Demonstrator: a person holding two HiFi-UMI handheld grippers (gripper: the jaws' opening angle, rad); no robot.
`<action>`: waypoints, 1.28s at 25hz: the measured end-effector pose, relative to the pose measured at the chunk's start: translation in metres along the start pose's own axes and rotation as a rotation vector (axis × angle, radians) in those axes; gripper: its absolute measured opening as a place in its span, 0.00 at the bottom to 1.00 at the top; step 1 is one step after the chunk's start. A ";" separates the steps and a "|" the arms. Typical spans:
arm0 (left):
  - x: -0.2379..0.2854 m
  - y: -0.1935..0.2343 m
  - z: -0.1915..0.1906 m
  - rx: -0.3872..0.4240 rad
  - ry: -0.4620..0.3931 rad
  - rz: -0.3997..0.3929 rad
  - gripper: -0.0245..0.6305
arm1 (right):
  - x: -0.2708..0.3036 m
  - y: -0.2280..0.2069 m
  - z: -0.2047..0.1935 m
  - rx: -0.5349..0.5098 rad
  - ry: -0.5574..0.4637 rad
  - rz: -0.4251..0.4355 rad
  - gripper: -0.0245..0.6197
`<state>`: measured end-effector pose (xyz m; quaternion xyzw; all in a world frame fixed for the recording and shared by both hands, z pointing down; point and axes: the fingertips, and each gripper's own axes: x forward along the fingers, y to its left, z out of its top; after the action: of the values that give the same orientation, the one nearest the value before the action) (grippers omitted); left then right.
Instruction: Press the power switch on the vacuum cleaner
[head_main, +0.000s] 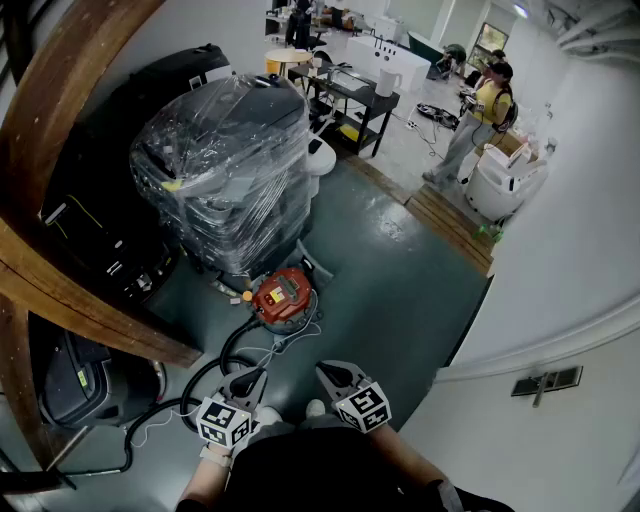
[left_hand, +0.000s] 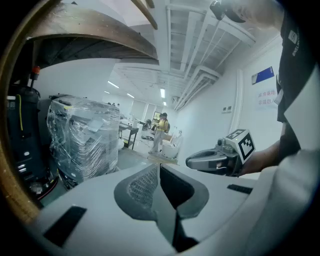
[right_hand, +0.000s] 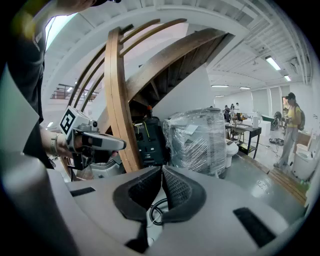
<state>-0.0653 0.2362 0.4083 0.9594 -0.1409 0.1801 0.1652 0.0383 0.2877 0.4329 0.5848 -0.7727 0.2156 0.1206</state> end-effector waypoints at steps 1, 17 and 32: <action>0.002 0.002 0.003 0.012 -0.007 -0.008 0.06 | 0.002 -0.001 0.003 -0.013 -0.003 -0.007 0.08; 0.021 0.009 0.001 0.000 -0.018 0.002 0.06 | 0.011 -0.012 0.009 -0.026 -0.016 0.014 0.08; 0.062 -0.015 -0.007 -0.055 0.015 0.109 0.06 | 0.001 -0.076 -0.006 0.018 -0.009 0.098 0.08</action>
<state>-0.0070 0.2394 0.4350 0.9440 -0.1966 0.1920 0.1823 0.1098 0.2731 0.4532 0.5482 -0.7990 0.2257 0.1012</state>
